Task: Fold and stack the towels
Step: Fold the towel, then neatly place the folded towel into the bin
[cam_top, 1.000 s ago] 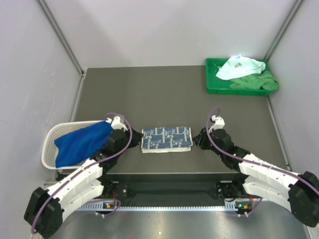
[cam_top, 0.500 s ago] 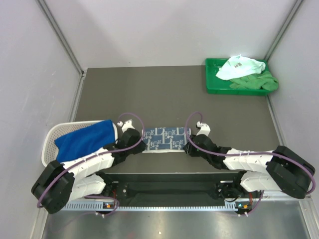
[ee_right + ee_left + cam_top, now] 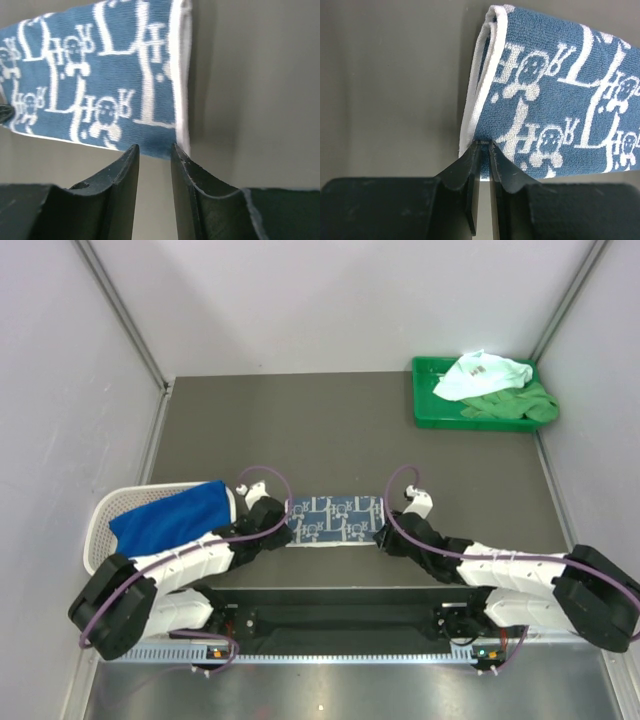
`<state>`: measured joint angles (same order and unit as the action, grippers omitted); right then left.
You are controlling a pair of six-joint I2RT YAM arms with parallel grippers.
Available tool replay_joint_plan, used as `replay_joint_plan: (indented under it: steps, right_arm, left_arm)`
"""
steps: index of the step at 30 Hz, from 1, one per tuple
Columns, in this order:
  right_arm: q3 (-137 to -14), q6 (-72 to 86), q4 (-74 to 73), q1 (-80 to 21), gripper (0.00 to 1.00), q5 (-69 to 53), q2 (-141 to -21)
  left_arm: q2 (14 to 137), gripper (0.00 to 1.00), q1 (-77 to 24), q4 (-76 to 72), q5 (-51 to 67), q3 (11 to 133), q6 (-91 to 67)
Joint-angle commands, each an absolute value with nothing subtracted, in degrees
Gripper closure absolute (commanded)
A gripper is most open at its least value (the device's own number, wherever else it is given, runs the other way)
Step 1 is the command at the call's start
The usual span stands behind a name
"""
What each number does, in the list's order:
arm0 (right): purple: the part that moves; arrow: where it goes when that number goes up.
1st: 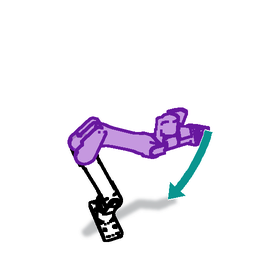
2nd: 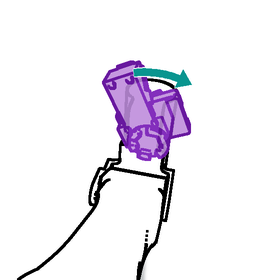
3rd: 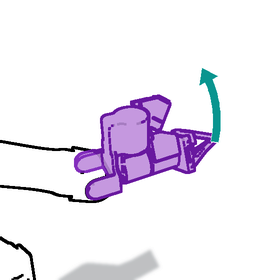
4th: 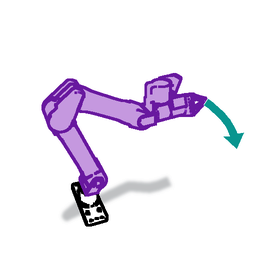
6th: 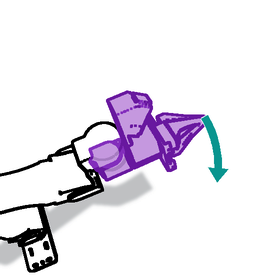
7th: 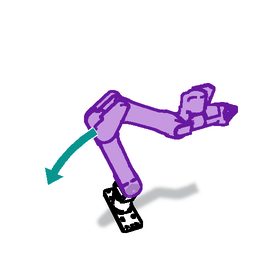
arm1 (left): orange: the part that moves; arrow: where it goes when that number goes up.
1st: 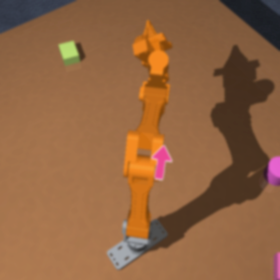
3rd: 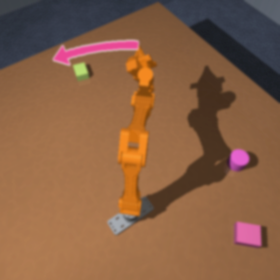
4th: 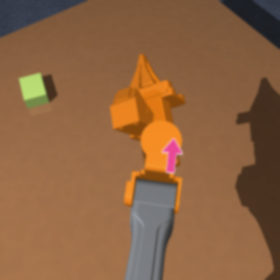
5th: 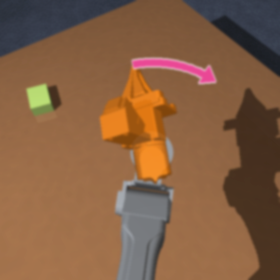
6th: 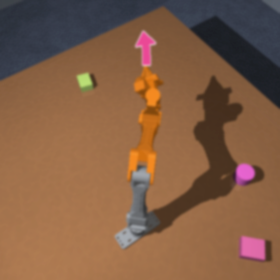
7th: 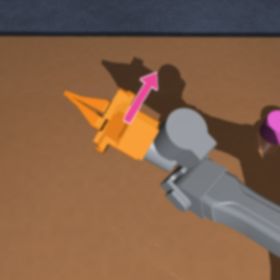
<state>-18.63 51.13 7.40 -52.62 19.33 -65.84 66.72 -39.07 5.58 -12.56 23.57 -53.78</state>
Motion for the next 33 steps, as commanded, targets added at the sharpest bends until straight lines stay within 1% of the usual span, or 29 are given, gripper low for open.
replay_joint_plan:
  steps: [1,6,10,13,14,16,17,21,25,27,28,33]
  right_arm:
    - [-19.24,50.19,-3.06,-52.56,0.68,23.38,-63.2]
    - [-23.02,48.52,-7.29,-53.34,0.68,23.55,-59.15]
    - [-31.98,47.2,-10.81,-56.33,0.68,26.19,-61.78]
    - [-38.83,46.32,-11.08,-58.44,0.67,27.51,-67.75]
    - [-42.33,45.88,-10.38,-59.49,0.66,27.6,-71.59]
    - [-46.3,45.53,-9.93,-60.73,0.65,27.6,-76.0]
    - [-48.58,45.27,-10.02,-61.95,0.64,27.86,-80.9]
    - [-63.06,44.04,-11.69,-64.16,0.61,28.12,-93.23]
    - [-73.02,43.59,-15.01,-65.48,0.55,28.91,-105.17]
    - [-77.4,43.33,-16.34,-66.44,0.52,30.14,-108.0]
    - [-78.48,43.24,-16.78,-66.79,0.48,30.58,-109.06]
    - [-84.54,43.68,-22.14,-68.2,0.4,33.48,-115.57]
  left_arm:
    - [66.98,0.83,-39.11,9.67,-14.33,25.14,-52.65]
    - [63.64,0.8,-39.11,12.03,-13.27,27.06,-50.98]
    - [57.68,0.75,-39.11,17.83,-13.62,33.21,-48.35]
    - [52.84,0.67,-39.29,20.91,-12.75,37.78,-46.07]
    - [51.87,0.64,-39.29,23.27,-12.22,40.84,-45.45]
    - [50.2,0.62,-39.55,25.92,-12.39,44.45,-43.96]
    - [49.84,0.61,-39.72,27.23,-12.31,47.87,-43.42]
    - [48.61,0.6,-40.34,31.72,-11.52,54.92,-41.4]
    - [49.48,0.61,-40.52,37.51,-9.59,60.54,-38.24]
    - [49.48,0.61,-40.52,39.89,-9.4,63.44,-37.36]
    - [48.7,0.61,-40.52,40.69,-9.49,64.07,-36.57]
    - [46.06,0.6,-40.52,46.05,-10.11,67.85,-34.81]
